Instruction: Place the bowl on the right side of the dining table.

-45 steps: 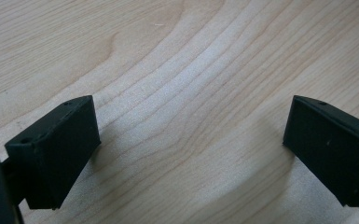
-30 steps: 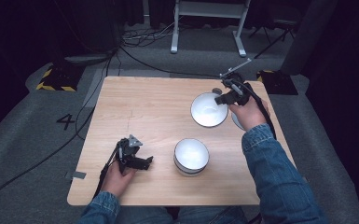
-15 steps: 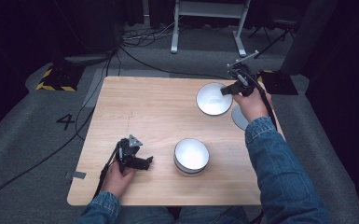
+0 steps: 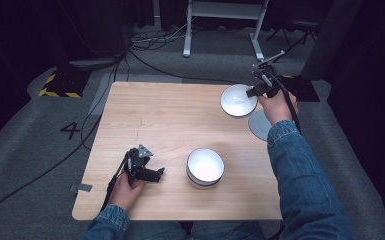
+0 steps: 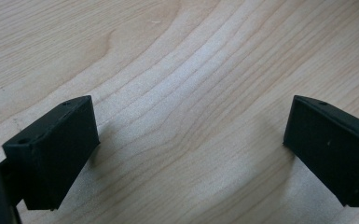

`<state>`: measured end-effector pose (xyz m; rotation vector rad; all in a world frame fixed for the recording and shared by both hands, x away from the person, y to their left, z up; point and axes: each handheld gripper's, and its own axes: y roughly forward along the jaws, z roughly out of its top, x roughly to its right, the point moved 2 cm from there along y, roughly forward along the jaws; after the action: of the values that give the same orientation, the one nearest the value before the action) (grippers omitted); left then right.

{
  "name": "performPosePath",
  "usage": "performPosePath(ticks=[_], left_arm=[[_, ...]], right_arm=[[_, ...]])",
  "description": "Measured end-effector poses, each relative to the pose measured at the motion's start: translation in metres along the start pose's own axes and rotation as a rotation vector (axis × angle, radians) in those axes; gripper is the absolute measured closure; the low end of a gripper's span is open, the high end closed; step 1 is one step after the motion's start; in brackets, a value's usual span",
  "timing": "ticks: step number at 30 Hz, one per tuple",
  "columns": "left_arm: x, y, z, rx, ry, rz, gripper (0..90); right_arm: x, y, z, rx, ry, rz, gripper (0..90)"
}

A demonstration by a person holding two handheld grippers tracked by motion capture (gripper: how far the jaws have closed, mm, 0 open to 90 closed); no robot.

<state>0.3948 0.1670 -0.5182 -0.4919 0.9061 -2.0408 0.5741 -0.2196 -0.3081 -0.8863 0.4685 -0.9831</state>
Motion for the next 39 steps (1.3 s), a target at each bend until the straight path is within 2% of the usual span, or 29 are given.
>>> performPosePath(ticks=[1,3,6,14,21,25,30,39], left_arm=[[0.001,0.000,-0.001,-0.007,-0.008,-0.009,3.2],[0.000,-0.001,-0.001,-0.002,0.012,0.002,3.2],[0.001,-0.002,-0.003,-0.006,0.001,-0.002,3.3],[0.001,-0.002,-0.003,-0.009,0.006,-0.005,3.3],[0.001,-0.002,-0.003,-0.006,-0.003,-0.003,3.2],[0.001,-0.002,-0.002,-0.006,0.000,-0.008,3.2],[0.001,-0.002,-0.002,-0.005,0.000,-0.005,3.1],[0.000,-0.001,-0.001,-0.005,0.011,0.000,2.9]], right_arm=[[0.003,0.001,0.000,-0.007,0.006,-0.008,81.9],[0.011,0.002,-0.002,-0.009,0.012,-0.019,81.9],[0.020,0.003,-0.006,-0.009,0.029,-0.027,81.9],[0.045,0.002,-0.016,-0.015,0.069,-0.065,81.9],[0.063,0.005,-0.026,-0.053,0.102,-0.116,81.9],[0.075,0.005,-0.029,-0.055,0.130,-0.131,81.9],[0.086,0.007,-0.033,-0.062,0.166,-0.151,81.9],[0.098,0.011,-0.041,-0.059,0.215,-0.158,81.9]])
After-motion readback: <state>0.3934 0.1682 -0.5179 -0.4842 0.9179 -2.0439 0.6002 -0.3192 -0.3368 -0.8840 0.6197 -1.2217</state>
